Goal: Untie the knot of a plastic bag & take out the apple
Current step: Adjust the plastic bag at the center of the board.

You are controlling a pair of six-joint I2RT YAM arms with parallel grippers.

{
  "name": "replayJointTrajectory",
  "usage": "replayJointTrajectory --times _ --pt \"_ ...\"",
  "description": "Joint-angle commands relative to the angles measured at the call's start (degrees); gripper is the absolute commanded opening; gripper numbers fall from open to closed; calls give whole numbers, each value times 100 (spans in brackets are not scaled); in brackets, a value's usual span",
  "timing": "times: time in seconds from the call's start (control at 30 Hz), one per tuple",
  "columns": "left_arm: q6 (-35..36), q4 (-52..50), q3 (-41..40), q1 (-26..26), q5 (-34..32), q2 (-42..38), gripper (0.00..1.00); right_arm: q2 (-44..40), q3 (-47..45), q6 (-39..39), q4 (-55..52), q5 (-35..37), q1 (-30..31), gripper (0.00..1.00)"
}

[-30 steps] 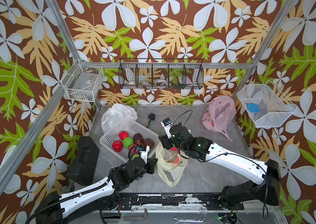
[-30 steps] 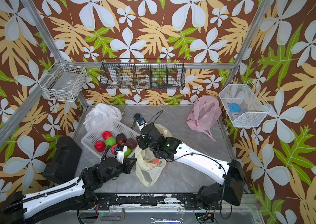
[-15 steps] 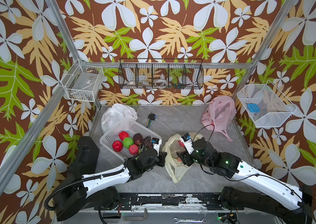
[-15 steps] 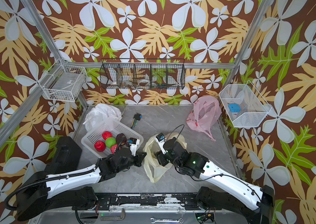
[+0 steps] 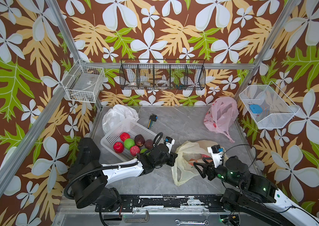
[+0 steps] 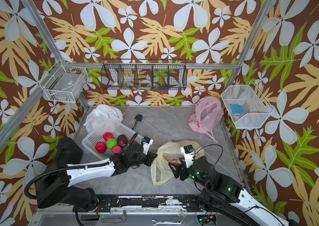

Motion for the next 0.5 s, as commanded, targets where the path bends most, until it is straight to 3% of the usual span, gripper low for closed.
replayJointTrajectory --times 0.0,0.1,0.27,0.4,0.47 --pt "249 -158 160 8 -335 9 0 1 142 265 -314 -47 3 76" --pt "387 -282 314 17 -505 9 0 294 191 170 -80 -274 3 77" --pt "539 -314 660 51 -481 81 0 1032 38 198 1523 -761 3 77" --pt "446 -148 855 51 10 318 0 1861 622 -520 2256 -1131 3 77" --pt "328 -36 794 46 119 370 0 2263 1161 -937 2179 -955 3 77"
